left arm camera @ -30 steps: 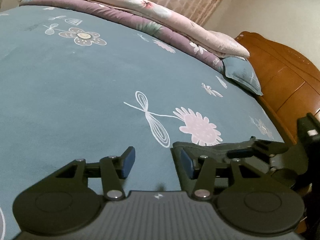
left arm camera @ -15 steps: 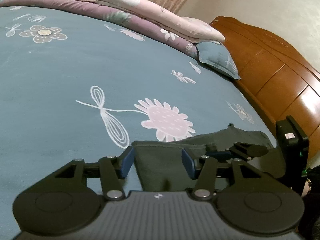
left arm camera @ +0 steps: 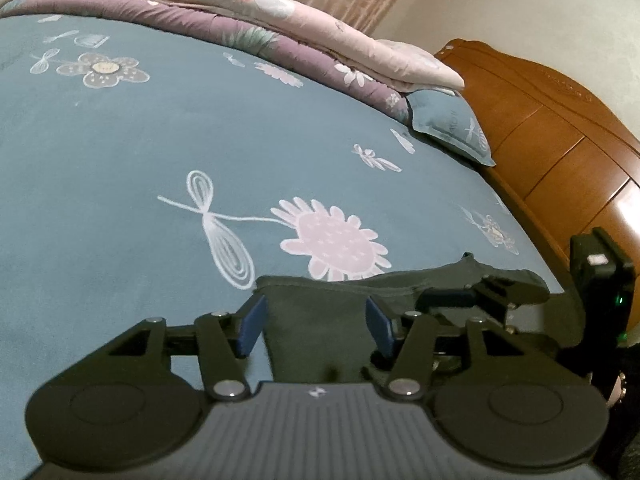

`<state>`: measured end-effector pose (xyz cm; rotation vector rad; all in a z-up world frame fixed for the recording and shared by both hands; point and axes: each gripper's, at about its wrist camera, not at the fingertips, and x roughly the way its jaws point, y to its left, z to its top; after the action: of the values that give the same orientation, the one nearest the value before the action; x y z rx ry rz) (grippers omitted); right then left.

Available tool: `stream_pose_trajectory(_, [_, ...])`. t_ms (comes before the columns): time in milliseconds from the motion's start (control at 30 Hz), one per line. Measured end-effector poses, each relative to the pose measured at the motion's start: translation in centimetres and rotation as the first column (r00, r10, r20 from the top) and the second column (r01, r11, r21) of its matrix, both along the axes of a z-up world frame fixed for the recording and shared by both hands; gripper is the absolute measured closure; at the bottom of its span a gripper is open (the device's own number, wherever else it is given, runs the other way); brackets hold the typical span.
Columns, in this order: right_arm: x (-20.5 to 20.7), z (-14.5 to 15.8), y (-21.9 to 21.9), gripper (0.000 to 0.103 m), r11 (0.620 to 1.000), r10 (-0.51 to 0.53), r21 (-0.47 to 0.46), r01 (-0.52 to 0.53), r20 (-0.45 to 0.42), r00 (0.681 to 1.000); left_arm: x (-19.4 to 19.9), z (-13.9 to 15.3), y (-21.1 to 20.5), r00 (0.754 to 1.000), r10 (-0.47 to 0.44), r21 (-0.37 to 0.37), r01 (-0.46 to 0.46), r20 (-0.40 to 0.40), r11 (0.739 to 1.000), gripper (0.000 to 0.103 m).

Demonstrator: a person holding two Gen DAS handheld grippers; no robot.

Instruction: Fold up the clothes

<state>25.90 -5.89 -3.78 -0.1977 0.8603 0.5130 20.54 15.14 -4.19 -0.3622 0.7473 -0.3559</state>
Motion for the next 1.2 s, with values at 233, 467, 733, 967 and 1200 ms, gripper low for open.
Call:
stream_pose_trajectory(233, [0.6, 0.6, -3.1, 0.0, 0.996, -0.024, 0.084, 0.026, -0.026, 0.999, 0.6, 0.5, -2.5, 1.0, -0.021, 0.027, 0.021, -0.01, 0.999, 0.046])
stream_pose_trajectory(467, [-1.3, 1.1, -12.4, 0.0, 0.967, -0.235, 0.095, 0.237, -0.03, 0.971, 2.4, 0.8, -7.2, 0.994, -0.104, 0.057, 0.105, -0.024, 0.993, 0.045])
stream_pose_trajectory(733, [-3.8, 0.2, -25.0, 0.0, 0.846, -0.522, 0.076, 0.527, -0.072, 0.85, 3.8, 0.1, -15.5, 0.969, -0.226, 0.186, 0.241, -0.102, 0.952, 0.039])
stream_pose_trajectory(967, [-7.1, -2.0, -31.5, 0.0, 0.805, -0.565, 0.133, 0.579, -0.131, 0.815, 4.1, -0.1, -20.0, 0.953, -0.248, 0.272, 0.288, -0.173, 0.918, 0.038])
stream_pose_trajectory(1200, [-6.8, -2.0, -35.7, 0.0, 0.721, -0.636, 0.224, 0.656, -0.16, 0.755, 4.6, 0.4, -24.1, 0.936, -0.304, 0.328, 0.348, -0.179, 0.878, 0.034])
